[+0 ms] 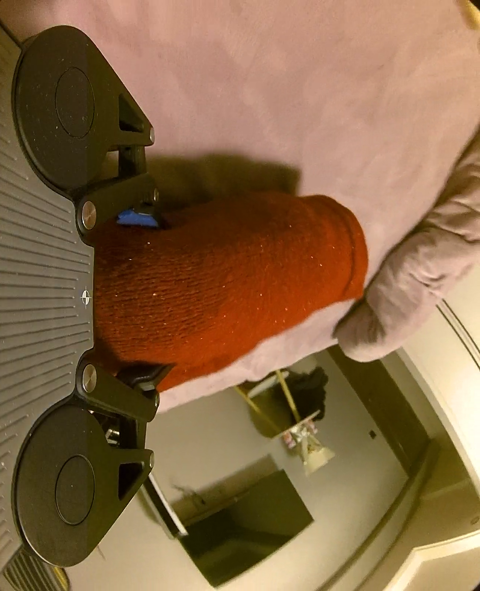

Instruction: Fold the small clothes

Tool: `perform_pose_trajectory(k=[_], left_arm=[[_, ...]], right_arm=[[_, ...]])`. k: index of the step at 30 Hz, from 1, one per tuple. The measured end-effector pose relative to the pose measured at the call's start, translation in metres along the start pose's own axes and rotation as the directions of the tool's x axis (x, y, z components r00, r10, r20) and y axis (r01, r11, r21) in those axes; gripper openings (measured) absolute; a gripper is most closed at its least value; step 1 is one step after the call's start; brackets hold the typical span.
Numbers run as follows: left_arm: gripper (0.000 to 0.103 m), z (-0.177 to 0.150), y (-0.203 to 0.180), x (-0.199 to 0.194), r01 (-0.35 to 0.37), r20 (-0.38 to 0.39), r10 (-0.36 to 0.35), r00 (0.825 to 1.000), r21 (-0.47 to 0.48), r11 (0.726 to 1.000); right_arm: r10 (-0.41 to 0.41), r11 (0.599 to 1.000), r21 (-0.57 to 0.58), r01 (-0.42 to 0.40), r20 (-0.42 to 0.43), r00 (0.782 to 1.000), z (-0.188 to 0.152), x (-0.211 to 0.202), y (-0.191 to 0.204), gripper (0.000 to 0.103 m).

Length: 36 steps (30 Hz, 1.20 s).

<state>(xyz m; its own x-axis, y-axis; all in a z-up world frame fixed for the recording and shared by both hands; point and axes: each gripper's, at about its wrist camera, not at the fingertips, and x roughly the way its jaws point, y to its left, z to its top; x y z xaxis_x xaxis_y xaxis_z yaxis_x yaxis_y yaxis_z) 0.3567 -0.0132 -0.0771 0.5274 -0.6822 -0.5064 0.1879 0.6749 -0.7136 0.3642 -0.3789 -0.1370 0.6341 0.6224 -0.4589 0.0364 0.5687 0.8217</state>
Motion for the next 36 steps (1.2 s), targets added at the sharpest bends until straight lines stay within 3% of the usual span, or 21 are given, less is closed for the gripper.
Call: perform_pose_trajectory(k=[4,6,8,11,13,14,15,17,18,20,23,24,26,27,29,32,36], left_arm=[[0.075,-0.020,0.002,-0.064,-0.137,0.005,0.137,0.991,0.046,0.989],[0.079,-0.034,0.010,-0.082,-0.234,-0.017,0.236,0.972,0.066,0.970],[0.077,-0.043,0.015,-0.097,-0.310,-0.009,0.312,0.950,0.102,0.945],[0.081,-0.038,0.010,-0.125,-0.339,0.072,0.332,0.940,0.112,0.934],[0.086,-0.027,-0.002,-0.135,-0.401,0.167,0.380,0.910,0.119,0.908],[0.088,-0.022,-0.006,-0.134,-0.441,0.213,0.411,0.886,0.113,0.890],[0.088,-0.015,-0.010,-0.127,-0.476,0.243,0.444,0.862,0.092,0.874],[0.088,-0.002,-0.013,-0.105,-0.502,0.258,0.482,0.838,0.014,0.865],[0.088,0.004,-0.013,-0.090,-0.520,0.259,0.504,0.824,-0.008,0.854],[0.085,0.012,-0.010,-0.061,-0.601,0.249,0.591,0.767,-0.044,0.798],[0.085,0.017,-0.001,-0.023,-0.627,0.247,0.614,0.750,-0.031,0.778],[0.086,0.018,0.003,-0.015,-0.617,0.240,0.606,0.758,-0.038,0.786],[0.089,0.019,0.005,0.001,-0.587,0.225,0.576,0.786,-0.024,0.810],[0.090,0.017,0.004,0.014,-0.599,0.210,0.586,0.783,-0.001,0.801],[0.091,0.012,0.003,0.044,-0.657,0.203,0.635,0.746,0.066,0.751],[0.092,0.012,0.011,0.056,-0.670,0.223,0.644,0.732,0.064,0.739],[0.094,0.003,0.037,0.055,-0.602,0.238,0.584,0.776,0.005,0.799]], right_arm=[[0.070,0.997,-0.023,-0.074,-0.124,0.990,-0.042,0.015,0.024,0.052],[0.019,0.996,-0.084,-0.033,-0.160,0.987,-0.065,0.018,0.036,0.058],[-0.090,0.985,-0.160,0.070,-0.125,0.988,-0.079,0.013,0.050,0.067],[-0.196,0.963,-0.188,0.191,-0.007,0.981,-0.073,-0.014,0.075,0.071],[-0.236,0.941,-0.215,0.261,0.135,0.962,-0.065,-0.030,0.100,0.071],[-0.241,0.935,-0.221,0.278,0.182,0.953,-0.062,-0.029,0.113,0.069],[-0.243,0.932,-0.226,0.285,0.196,0.950,-0.059,-0.022,0.124,0.066],[-0.234,0.929,-0.253,0.270,0.163,0.958,-0.056,0.010,0.147,0.039],[-0.230,0.926,-0.269,0.265,0.154,0.961,-0.056,0.028,0.155,0.034],[-0.251,0.902,-0.315,0.294,0.172,0.953,-0.059,0.063,0.164,0.030],[-0.312,0.850,-0.367,0.377,0.224,0.923,-0.056,0.092,0.155,0.027],[-0.338,0.832,-0.377,0.407,0.238,0.911,-0.054,0.097,0.149,0.024],[-0.400,0.759,-0.423,0.494,0.296,0.867,-0.050,0.107,0.138,0.023],[-0.398,0.752,-0.432,0.498,0.306,0.865,-0.046,0.108,0.130,0.023],[-0.374,0.774,-0.412,0.481,0.316,0.872,-0.040,0.104,0.115,0.021],[-0.355,0.737,-0.460,0.494,0.359,0.863,-0.046,0.114,0.104,0.021],[-0.313,0.741,-0.469,0.480,0.391,0.866,-0.050,0.115,0.088,0.021]])
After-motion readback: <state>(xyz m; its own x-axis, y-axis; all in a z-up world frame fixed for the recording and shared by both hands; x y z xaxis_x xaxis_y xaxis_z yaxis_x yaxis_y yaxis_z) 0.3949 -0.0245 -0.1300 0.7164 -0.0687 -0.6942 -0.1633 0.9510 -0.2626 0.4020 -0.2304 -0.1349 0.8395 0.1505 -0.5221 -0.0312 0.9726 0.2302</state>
